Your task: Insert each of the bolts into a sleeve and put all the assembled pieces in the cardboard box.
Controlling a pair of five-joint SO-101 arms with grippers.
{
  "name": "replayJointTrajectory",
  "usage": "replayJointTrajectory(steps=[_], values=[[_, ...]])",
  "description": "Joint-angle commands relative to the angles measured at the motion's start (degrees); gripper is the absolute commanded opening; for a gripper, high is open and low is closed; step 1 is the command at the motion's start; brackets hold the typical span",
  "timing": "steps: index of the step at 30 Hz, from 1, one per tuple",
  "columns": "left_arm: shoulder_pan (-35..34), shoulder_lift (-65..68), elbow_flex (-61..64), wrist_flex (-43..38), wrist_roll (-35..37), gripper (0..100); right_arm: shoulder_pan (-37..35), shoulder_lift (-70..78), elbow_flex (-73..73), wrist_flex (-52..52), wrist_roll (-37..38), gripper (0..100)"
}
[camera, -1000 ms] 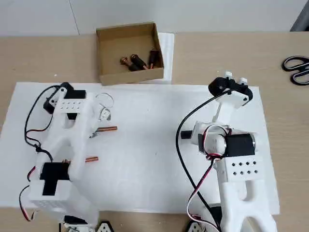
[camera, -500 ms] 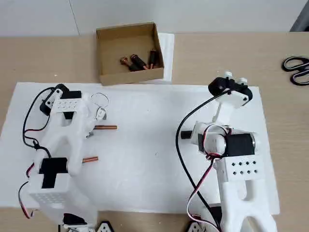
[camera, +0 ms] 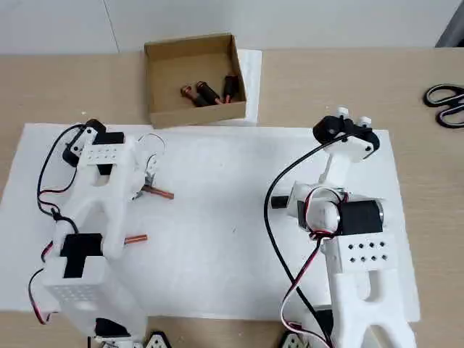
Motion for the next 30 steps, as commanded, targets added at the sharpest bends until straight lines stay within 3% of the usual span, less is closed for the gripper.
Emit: replayJointTrajectory(steps=[1,8,11,22,30], values=[[-0.5,1.6,0.3,0.2,-0.5,2,0.6,-1.1,-0.4,-1.1,0.2,0.2],[-0.3,1.1,-0.1,0.5,-0.6,1,0.6,-1.5,-0.4,-0.7,0.2,0.2],[-0.2,1.1,-3.6,4.4,-0.6,1,0.6,-1.5,-0.4,-0.7,0.2,0.2],[2.5,1.1,-33.6,27.0,-7.0,1,0.1,-1.5,-0.4,-1.1,0.4,0.2],[3.0,1.1,-48.9,30.7,-12.9,1,-2.2,-1.6,-1.0,-0.9,0.4,0.2]])
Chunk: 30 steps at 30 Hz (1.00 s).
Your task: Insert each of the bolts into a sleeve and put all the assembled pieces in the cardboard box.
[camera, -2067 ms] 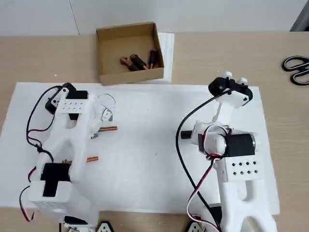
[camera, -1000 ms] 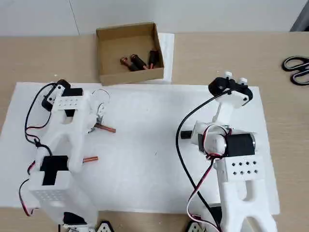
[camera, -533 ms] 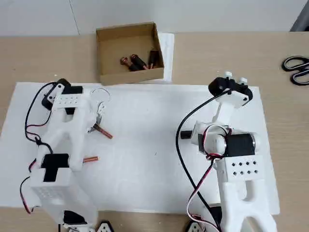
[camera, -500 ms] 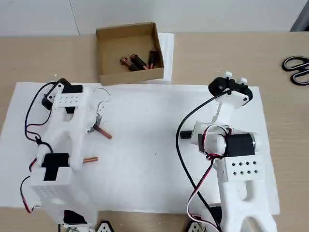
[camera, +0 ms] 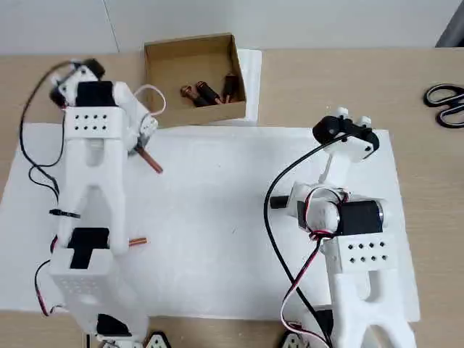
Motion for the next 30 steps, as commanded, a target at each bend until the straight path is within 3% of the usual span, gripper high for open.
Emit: replayJointTrajectory(steps=[1,13,19,25,30], values=[[0.4,-0.7,-7.2,1.3,-3.3,1,-3.3,-1.6,-1.3,-1.0,0.4,0.2],[9.1,-9.3,-13.9,1.6,-17.8,1,-15.8,-1.5,-2.9,-1.1,0.4,0.2],[13.6,-11.6,-13.8,1.6,-18.2,1,-20.5,-1.4,-2.8,-2.5,0.6,0.2],[15.6,-12.0,-13.8,-0.2,-18.2,1,-23.0,-1.5,2.0,-9.3,8.0,0.2],[15.5,-12.1,-14.3,-2.8,-18.4,1,-23.3,-1.5,6.2,-12.4,9.8,0.2]])
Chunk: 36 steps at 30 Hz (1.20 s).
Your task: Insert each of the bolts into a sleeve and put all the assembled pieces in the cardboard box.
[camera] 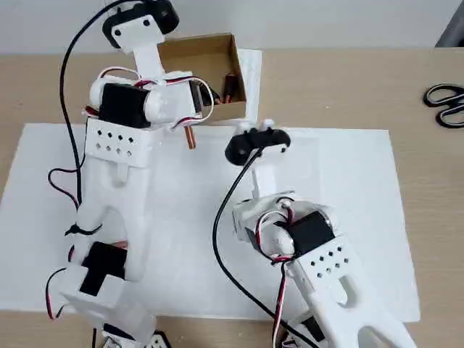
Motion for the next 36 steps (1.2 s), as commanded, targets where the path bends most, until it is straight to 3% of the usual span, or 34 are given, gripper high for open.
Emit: replayJointTrajectory(steps=[1,7,13,18,32,36], values=[[0.0,-4.0,-2.4,-1.9,-0.5,1,-0.4,-1.3,1.1,-2.9,1.4,0.2],[0.0,-4.0,-3.8,-2.0,-0.1,1,-0.7,-1.4,6.2,-5.3,1.1,0.2],[0.3,-4.0,-6.7,-1.7,0.4,1,-0.6,-3.9,11.4,-14.7,1.1,0.2],[0.3,-4.0,-6.8,-1.4,0.4,1,-0.6,-16.0,19.8,-21.6,1.6,0.3],[5.5,-4.0,-6.9,2.4,2.7,1,-0.9,-60.2,44.4,-22.2,17.4,0.3],[6.9,-4.0,-6.7,2.5,3.3,1,-0.9,-59.6,44.7,-23.3,19.1,0.3]])
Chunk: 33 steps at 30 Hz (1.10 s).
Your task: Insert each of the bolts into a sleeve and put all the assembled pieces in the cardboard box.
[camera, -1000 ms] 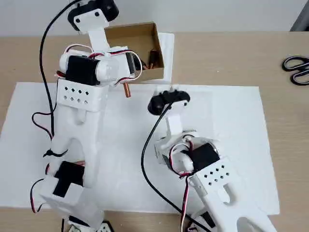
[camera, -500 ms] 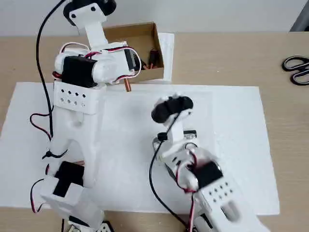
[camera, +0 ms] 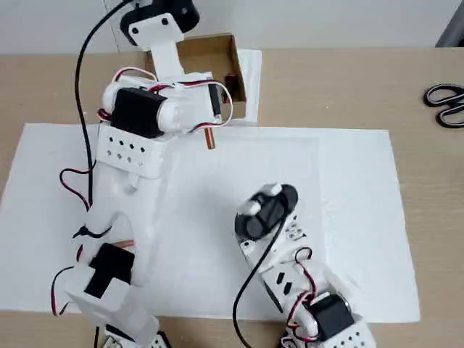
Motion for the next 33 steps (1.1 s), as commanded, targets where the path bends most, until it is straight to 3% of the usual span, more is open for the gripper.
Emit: replayJointTrajectory(steps=[1,13,19,26,29,33], values=[[1.2,-4.0,-2.4,0.9,1.5,1,-0.4,-0.8,-1.1,-3.6,1.3,0.3],[3.3,-4.5,3.8,0.3,4.0,1,-0.2,-0.7,1.7,-8.0,1.4,0.3],[4.4,-12.5,4.3,-3.7,3.8,1,-0.1,-0.7,2.2,-7.7,1.4,0.3],[8.9,-19.3,11.8,-0.5,4.7,1,-0.1,-0.7,2.9,-7.6,1.4,0.3],[5.0,-22.2,19.1,-6.7,5.1,1,-0.1,-0.7,3.4,-7.6,1.4,0.3],[-0.6,-24.9,32.5,-22.6,3.7,1,-0.1,-0.7,3.4,-7.6,1.4,0.3]])
